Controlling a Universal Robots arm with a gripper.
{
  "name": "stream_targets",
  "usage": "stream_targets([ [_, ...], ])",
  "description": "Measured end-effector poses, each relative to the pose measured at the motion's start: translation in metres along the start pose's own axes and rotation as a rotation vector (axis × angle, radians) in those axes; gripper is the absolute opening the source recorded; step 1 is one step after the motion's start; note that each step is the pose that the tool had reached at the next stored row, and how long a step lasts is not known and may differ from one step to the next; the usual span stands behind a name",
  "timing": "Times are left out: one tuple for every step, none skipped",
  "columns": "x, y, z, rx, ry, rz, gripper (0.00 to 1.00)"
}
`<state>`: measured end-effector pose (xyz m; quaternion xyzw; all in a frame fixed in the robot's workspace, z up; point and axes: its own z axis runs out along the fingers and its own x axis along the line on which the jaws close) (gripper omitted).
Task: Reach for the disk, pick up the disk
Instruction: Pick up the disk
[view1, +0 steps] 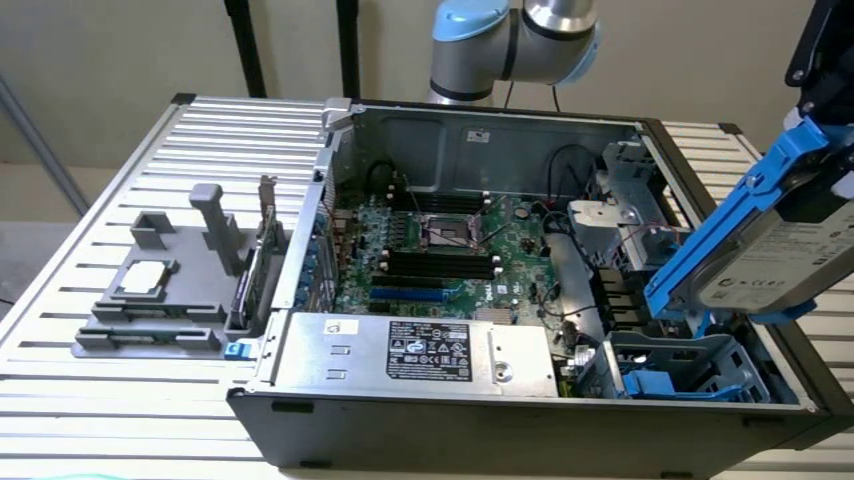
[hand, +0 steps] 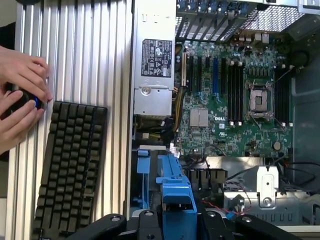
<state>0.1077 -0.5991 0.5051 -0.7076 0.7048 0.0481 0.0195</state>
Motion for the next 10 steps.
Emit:
stream_targets([
  [0.0001, 0.0, 0.0006, 0.0029, -0.0013, 0.0, 0.33],
  [0.0002, -0.0001, 0.0007, 0.0036, -0.0015, 0.0, 0.33],
  [0.0002, -0.0001, 0.0007, 0.0036, -0.0016, -0.001, 0.33],
  [0.0002, 0.0, 0.0007, 0.0037, -0.0018, 0.0, 0.33],
  [0.0001, 0.0, 0.0009, 0.004, -0.0029, 0.0, 0.33],
  [0.0001, 0.0, 0.0009, 0.0041, -0.0029, 0.0, 0.33],
  [0.0001, 0.0, 0.0009, 0.0041, -0.003, 0.0, 0.33],
  [0.0001, 0.0, 0.0009, 0.0041, -0.0029, 0.0, 0.33],
  [0.0001, 0.0, 0.0008, 0.0041, -0.0028, 0.0, 0.33],
  [0.0001, 0.0, 0.0008, 0.0041, -0.0028, 0.0, 0.33],
])
